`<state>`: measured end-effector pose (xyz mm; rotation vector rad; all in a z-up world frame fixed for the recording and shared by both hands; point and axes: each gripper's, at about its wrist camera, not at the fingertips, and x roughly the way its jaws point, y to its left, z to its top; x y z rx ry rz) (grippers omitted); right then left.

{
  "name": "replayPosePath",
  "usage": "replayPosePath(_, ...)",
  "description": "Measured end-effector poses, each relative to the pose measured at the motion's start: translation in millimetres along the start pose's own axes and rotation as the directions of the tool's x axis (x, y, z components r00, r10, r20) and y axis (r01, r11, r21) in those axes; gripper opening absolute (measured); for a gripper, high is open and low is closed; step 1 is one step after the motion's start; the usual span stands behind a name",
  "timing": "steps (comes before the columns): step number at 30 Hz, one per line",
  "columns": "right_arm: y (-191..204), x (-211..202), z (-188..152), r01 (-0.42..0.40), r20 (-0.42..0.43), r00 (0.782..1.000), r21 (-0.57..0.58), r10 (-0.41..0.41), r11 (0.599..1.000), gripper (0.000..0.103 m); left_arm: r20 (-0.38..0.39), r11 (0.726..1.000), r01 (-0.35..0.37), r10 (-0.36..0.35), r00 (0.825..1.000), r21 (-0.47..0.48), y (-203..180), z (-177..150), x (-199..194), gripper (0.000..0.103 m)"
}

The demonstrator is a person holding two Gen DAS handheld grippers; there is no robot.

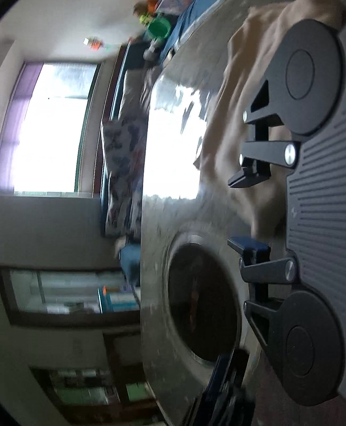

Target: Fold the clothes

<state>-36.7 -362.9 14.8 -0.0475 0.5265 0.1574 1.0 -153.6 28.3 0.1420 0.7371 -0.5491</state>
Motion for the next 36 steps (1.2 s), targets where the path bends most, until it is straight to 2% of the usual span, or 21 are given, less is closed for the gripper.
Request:
replayPosePath(3, 19, 14, 6, -0.113, -0.039, 0.993, -0.012, 0.112, 0.994, 0.043, -0.013, 0.999, -0.035, 0.034, 0.999, -0.034, 11, -10, 0, 0.029)
replayPosePath(7, 48, 36, 13, -0.183, -0.060, 0.982, -0.059, 0.180, 0.981, 0.043, -0.009, 0.992, -0.101, 0.100, 0.995, -0.069, 24, -23, -6, 0.029)
replayPosePath(10, 60, 51, 19, -0.230, -0.090, 0.970, -0.045, 0.225, 0.972, 0.046, 0.005, 0.981, -0.158, 0.159, 0.987, -0.114, 41, -31, -16, 0.029)
replayPosePath(12, 69, 59, 22, -0.246, -0.107, 0.965, -0.050, 0.239, 0.968, 0.047, 0.013, 0.969, -0.198, 0.202, 0.979, -0.148, 54, -36, -22, 0.042)
replayPosePath(13, 71, 62, 22, -0.249, -0.114, 0.964, -0.053, 0.242, 0.967, 0.047, 0.019, 0.961, -0.227, 0.233, 0.972, -0.161, 60, -38, -25, 0.044)
replayPosePath(17, 82, 76, 23, -0.263, -0.141, 0.957, -0.067, 0.252, 0.962, 0.049, 0.019, 0.923, -0.317, 0.329, 0.944, -0.219, 86, -48, -33, 0.044)
replayPosePath(19, 88, 83, 24, -0.270, -0.154, 0.954, -0.074, 0.257, 0.960, 0.057, 0.010, 0.905, -0.343, 0.356, 0.934, -0.251, 99, -51, -35, 0.044)
replayPosePath(23, 99, 97, 24, -0.282, -0.178, 0.948, -0.090, 0.263, 0.955, 0.061, 0.001, 0.869, -0.395, 0.414, 0.910, -0.298, 121, -55, -38, 0.045)
replayPosePath(25, 104, 102, 24, -0.283, -0.182, 0.948, -0.102, 0.262, 0.954, 0.078, -0.001, 0.853, -0.414, 0.436, 0.900, -0.319, 130, -56, -40, 0.045)
replayPosePath(28, 110, 107, 22, -0.286, -0.193, 0.946, -0.111, 0.261, 0.952, 0.087, -0.001, 0.828, -0.448, 0.475, 0.880, -0.338, 141, -58, -43, 0.048)
replayPosePath(29, 111, 109, 23, -0.285, -0.196, 0.946, -0.118, 0.259, 0.951, 0.089, -0.001, 0.820, -0.457, 0.486, 0.874, -0.344, 145, -60, -44, 0.053)
replayPosePath(31, 113, 111, 22, -0.285, -0.206, 0.944, -0.123, 0.256, 0.951, 0.099, 0.003, 0.812, -0.466, 0.499, 0.867, -0.351, 149, -62, -45, 0.054)
replayPosePath(33, 114, 113, 21, -0.285, -0.215, 0.943, -0.123, 0.254, 0.951, 0.103, 0.008, 0.811, -0.470, 0.504, 0.864, -0.347, 149, -63, -45, 0.058)
replayPosePath(36, 113, 115, 21, -0.272, -0.217, 0.945, -0.114, 0.243, 0.955, 0.103, 0.020, 0.816, -0.471, 0.505, 0.863, -0.335, 144, -65, -44, 0.066)
